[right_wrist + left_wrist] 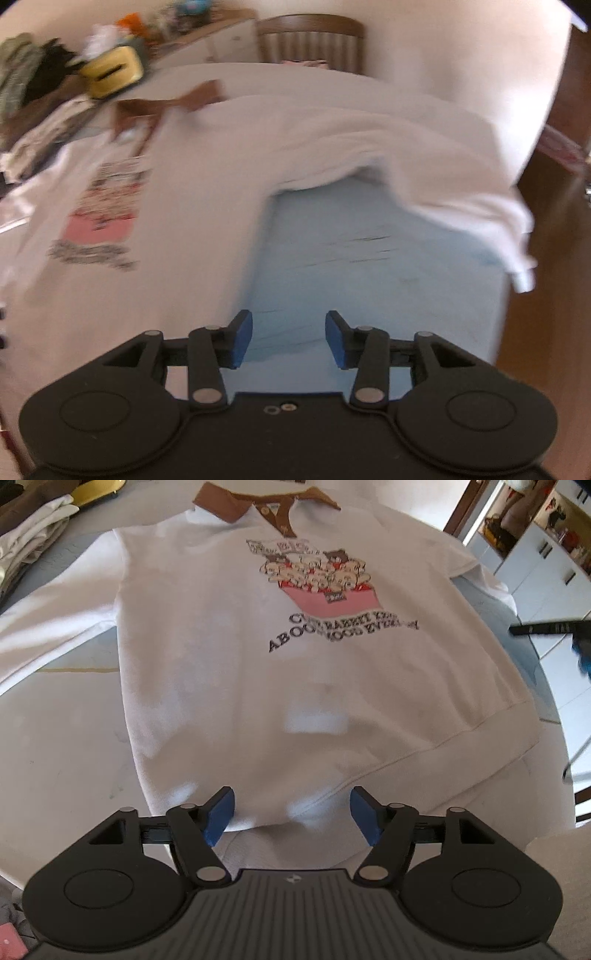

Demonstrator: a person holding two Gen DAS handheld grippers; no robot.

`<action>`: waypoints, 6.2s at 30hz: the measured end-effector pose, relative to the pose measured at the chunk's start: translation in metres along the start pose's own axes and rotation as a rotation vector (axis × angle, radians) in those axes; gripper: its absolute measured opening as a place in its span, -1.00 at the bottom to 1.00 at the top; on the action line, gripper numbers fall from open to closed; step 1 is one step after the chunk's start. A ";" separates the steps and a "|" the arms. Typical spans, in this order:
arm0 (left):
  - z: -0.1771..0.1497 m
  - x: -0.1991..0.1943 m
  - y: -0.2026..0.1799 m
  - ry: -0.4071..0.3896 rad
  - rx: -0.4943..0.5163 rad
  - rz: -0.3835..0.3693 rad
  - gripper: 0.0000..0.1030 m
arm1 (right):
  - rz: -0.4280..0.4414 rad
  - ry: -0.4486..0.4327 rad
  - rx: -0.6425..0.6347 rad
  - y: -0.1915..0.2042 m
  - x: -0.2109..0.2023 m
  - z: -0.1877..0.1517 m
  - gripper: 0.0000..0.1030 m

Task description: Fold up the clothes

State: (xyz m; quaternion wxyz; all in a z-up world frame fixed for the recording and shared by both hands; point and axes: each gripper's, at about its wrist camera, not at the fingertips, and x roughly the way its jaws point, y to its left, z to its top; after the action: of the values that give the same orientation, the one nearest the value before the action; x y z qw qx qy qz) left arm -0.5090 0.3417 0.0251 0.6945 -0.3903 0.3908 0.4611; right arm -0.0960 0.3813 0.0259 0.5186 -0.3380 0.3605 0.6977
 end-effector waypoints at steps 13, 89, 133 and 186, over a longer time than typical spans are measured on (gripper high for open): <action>-0.008 0.020 -0.008 -0.019 -0.042 0.004 1.00 | 0.079 -0.040 -0.138 0.098 0.009 -0.033 1.00; 0.042 -0.074 0.179 -0.397 -0.114 0.142 -0.45 | -0.048 0.119 -0.263 0.263 0.076 0.020 1.00; 0.029 0.018 0.079 -0.166 0.181 0.128 0.45 | 0.060 -0.070 -0.391 0.271 0.087 0.115 1.00; 0.070 0.023 0.159 -0.329 -0.065 0.498 0.49 | 0.156 -0.038 0.290 0.150 0.074 0.047 1.00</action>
State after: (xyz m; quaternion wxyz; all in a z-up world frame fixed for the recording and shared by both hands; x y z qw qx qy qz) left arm -0.6407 0.4560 0.0032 0.6010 -0.2246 0.3418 0.6867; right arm -0.2632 0.4266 0.0101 0.5132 -0.2173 0.4727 0.6827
